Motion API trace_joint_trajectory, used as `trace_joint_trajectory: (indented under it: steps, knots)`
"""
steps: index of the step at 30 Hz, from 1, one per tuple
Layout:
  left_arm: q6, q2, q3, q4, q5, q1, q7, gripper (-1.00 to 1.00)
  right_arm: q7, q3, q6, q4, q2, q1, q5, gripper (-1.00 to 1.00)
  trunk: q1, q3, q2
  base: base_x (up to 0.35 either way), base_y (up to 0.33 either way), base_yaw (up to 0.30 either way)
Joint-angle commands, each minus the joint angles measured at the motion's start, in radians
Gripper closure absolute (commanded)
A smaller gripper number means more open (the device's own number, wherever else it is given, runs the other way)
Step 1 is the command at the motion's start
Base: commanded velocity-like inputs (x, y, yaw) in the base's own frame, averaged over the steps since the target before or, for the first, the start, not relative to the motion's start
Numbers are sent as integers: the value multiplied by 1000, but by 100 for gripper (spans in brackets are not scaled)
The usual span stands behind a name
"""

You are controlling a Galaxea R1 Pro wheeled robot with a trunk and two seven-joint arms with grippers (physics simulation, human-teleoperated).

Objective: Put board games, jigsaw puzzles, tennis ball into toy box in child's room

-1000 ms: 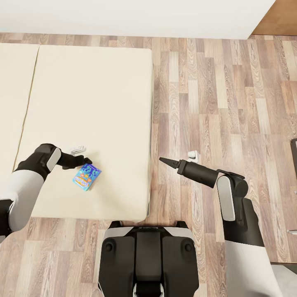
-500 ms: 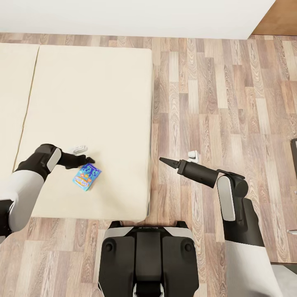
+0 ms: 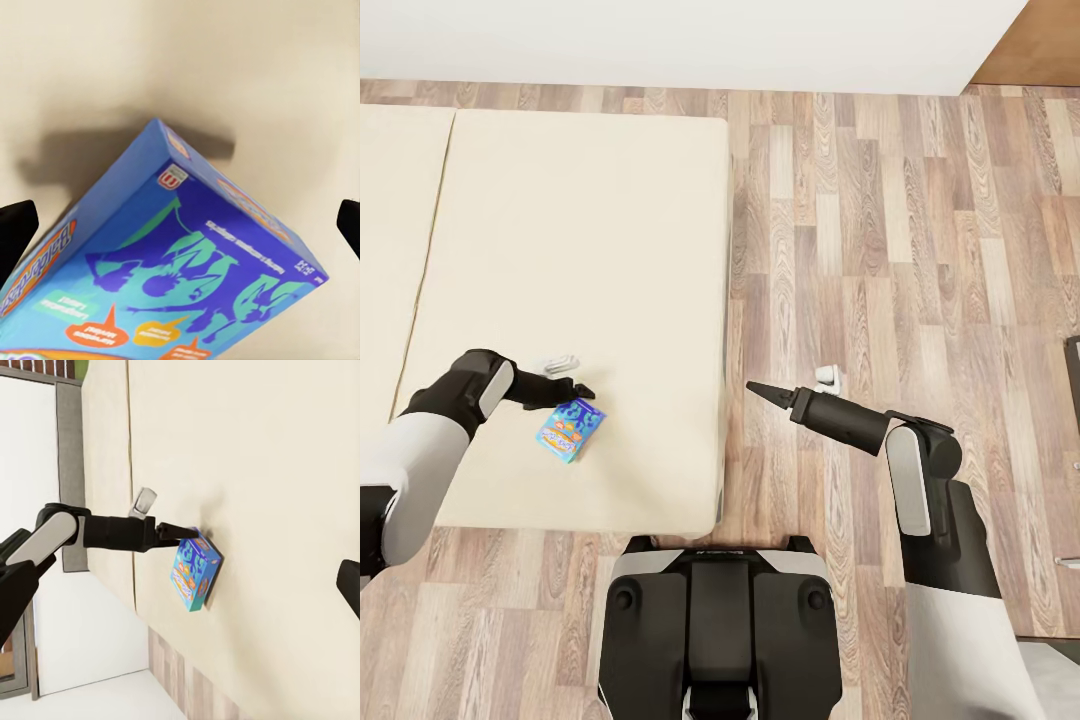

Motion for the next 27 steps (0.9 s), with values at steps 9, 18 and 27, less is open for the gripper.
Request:
trace_joint_trajectory:
  steps: [9, 18, 27]
  knots:
    - [5, 3, -10, -1, 10, 3, 1, -100, 8, -1, 4, 0, 1, -1, 6, -100, 1, -1, -2, 0, 0, 0]
    - [9, 3, -11, -1, 9, 5, 0, -100, 8, 0, 4, 1, 2, -1, 6, -100, 1, -1, -2, 0, 0, 0]
    - [13, 1, -12, 4, 9, 8, 0, -100, 8, 1, 4, 0, 3, -1, 6, -100, 1, -1, -2, 0, 0, 0]
